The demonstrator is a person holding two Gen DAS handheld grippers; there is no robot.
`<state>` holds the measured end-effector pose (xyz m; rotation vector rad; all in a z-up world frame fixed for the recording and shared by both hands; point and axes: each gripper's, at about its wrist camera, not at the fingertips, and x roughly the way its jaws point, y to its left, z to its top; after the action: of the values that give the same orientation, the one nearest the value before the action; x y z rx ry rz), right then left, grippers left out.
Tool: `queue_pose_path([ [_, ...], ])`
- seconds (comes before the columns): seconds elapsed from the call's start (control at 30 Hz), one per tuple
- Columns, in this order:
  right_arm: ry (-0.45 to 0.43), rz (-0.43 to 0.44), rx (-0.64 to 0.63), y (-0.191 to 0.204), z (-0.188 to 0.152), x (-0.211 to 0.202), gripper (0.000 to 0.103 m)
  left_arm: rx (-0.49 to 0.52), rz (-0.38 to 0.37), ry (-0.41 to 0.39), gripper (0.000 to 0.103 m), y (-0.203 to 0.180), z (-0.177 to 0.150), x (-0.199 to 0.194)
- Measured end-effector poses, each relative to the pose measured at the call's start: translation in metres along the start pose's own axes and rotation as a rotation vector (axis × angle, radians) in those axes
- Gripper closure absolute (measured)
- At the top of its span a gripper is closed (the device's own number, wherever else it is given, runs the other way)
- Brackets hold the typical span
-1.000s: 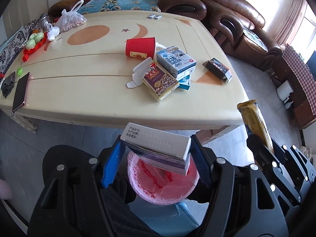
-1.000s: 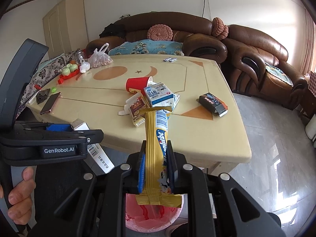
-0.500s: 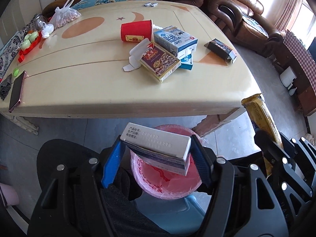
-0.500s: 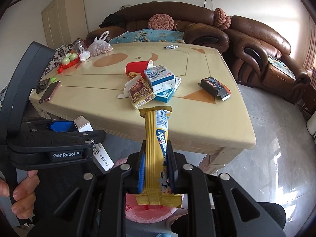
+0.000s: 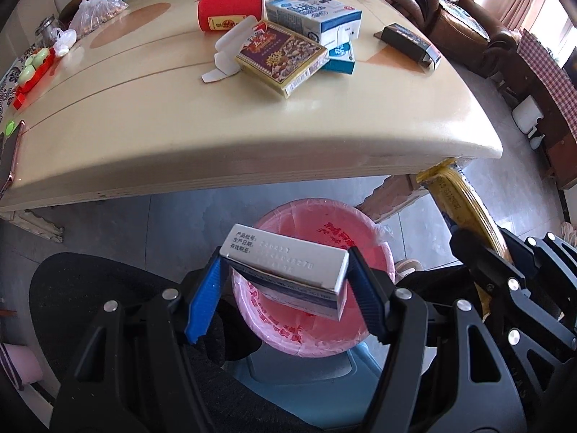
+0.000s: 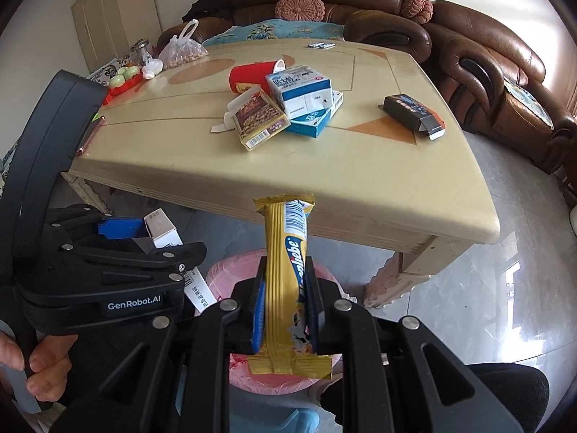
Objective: Collect trash
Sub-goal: 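Carry the medicine box and yellow wrapper with both tools over the pink trash bin, then open both tools to drop the box and wrapper into the bin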
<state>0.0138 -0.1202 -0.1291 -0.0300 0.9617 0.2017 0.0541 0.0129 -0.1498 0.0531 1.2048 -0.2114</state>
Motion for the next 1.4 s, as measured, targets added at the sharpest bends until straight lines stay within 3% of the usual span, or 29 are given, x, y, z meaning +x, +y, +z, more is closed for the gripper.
queue_pose_path([
  [1.4, 0.438, 0.101, 0.088, -0.034, -0.063, 0.174, 0.085, -0.034, 0.029, 0.417, 0.038, 0.01, -0.02, 0.194],
])
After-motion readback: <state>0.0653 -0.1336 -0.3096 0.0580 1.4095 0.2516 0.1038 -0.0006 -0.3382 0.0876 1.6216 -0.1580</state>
